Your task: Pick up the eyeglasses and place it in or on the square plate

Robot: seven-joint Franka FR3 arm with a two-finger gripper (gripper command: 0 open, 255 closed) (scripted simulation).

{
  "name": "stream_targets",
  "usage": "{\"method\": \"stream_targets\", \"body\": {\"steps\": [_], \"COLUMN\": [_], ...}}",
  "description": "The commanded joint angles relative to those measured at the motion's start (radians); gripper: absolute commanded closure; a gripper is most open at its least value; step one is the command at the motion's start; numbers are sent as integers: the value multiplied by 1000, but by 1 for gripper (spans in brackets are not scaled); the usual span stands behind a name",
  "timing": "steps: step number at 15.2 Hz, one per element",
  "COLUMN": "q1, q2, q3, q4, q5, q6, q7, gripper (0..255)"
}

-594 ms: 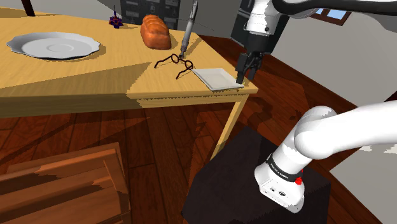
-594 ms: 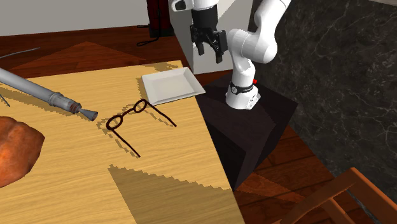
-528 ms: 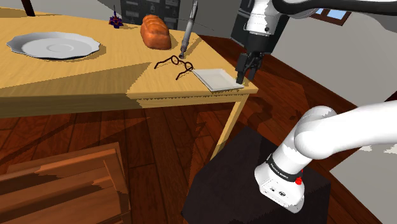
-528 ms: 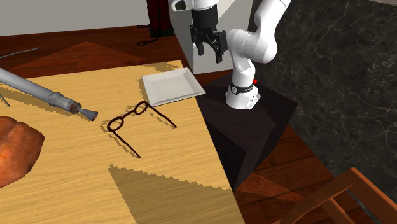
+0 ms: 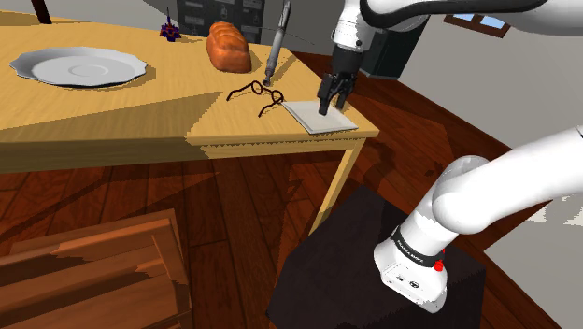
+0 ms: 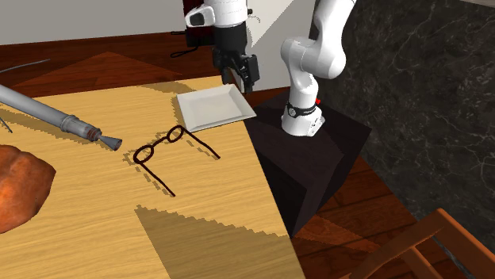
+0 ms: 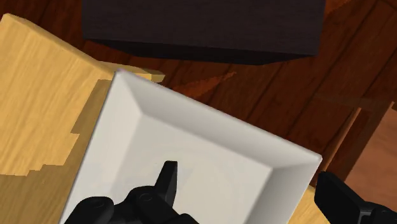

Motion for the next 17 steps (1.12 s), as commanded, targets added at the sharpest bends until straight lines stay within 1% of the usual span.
{"method": "stream_targets", "body": {"steps": [1,9,13,17], "q1": [2,10,14,19], "q2": [69,320,443,562], "q3": [1,7,12,17], "q4": [45,236,357,491], "q5": [-7,-33,-46,-61], "q6": [51,213,267,303], "q7": [-16,-70,-93,-112], "gripper": [0,0,0,0]}}
